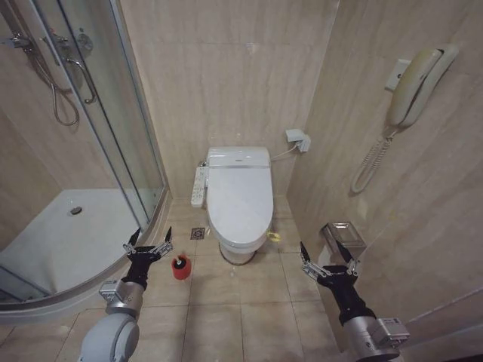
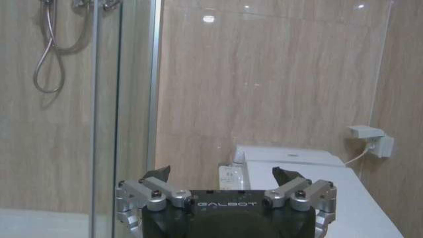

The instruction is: Open the toilet lid, clean the toilet bowl with a toilet brush, close the toilet lid, and flush.

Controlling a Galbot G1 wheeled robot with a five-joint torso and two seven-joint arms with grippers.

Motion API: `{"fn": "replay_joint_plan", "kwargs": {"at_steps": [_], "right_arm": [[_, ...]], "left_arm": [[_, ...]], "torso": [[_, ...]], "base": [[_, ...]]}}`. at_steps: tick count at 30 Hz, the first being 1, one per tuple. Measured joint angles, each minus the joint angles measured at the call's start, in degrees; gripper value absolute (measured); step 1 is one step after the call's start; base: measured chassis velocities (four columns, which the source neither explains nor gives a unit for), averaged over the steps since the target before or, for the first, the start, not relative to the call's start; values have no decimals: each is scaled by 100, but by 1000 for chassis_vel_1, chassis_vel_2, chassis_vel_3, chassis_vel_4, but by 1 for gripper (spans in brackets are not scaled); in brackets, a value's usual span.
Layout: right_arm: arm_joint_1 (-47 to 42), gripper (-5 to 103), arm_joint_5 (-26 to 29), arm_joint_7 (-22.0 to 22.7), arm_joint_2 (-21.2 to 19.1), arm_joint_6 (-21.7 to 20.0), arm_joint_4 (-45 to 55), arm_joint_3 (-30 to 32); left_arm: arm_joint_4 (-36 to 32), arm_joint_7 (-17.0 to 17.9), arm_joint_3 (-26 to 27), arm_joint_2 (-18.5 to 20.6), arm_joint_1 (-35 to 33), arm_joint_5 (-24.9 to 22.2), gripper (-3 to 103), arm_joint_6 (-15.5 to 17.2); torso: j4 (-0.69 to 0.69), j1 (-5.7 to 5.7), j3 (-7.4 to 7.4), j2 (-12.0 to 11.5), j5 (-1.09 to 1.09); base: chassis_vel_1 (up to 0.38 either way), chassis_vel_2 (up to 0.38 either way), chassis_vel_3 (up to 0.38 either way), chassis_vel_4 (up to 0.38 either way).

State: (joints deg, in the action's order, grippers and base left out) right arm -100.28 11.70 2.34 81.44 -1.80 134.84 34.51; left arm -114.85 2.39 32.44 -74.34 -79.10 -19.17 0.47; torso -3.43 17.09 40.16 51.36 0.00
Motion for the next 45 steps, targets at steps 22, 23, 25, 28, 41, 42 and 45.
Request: {"fn": "replay_joint_plan", "kwargs": {"at_steps": [22, 23, 25, 28, 41, 42, 45], "right_arm": [[0, 100, 0, 0, 0, 0, 0, 0], [0, 100, 0, 0, -1, 0, 0, 0], [0, 100, 0, 0, 0, 0, 0, 0], [0, 100, 0, 0, -1, 0, 0, 0], [0, 100, 0, 0, 0, 0, 0, 0], [0, 100, 0, 0, 0, 0, 0, 0], [0, 100, 0, 0, 0, 0, 0, 0]], "left_arm": [[-661, 565, -24, 252, -334, -490, 100, 1428], [-673, 490, 30, 280, -362, -542, 100, 1647], [-646, 424, 60, 287, -364, -553, 100, 1767], [-463, 278, 125, 286, -401, -519, 100, 1846], [-1308, 341, 230, -32, -1441, 450, 100, 775], [-1381, 355, 219, -81, -1528, 508, 100, 645], [-1546, 376, 185, -176, -1701, 566, 100, 499]], "torso": [[1, 2, 0, 0, 1], [1, 1, 0, 0, 0], [1, 2, 1, 0, 0], [-2, 2, 1, 0, -1], [1, 1, 0, 0, 1], [0, 1, 0, 0, 1], [0, 1, 0, 0, 1]], "base": [[4, -2, -3, 3], [0, 0, 0, 0], [0, 0, 0, 0], [0, 0, 0, 0], [0, 0, 0, 0], [0, 0, 0, 0], [0, 0, 0, 0]]}}
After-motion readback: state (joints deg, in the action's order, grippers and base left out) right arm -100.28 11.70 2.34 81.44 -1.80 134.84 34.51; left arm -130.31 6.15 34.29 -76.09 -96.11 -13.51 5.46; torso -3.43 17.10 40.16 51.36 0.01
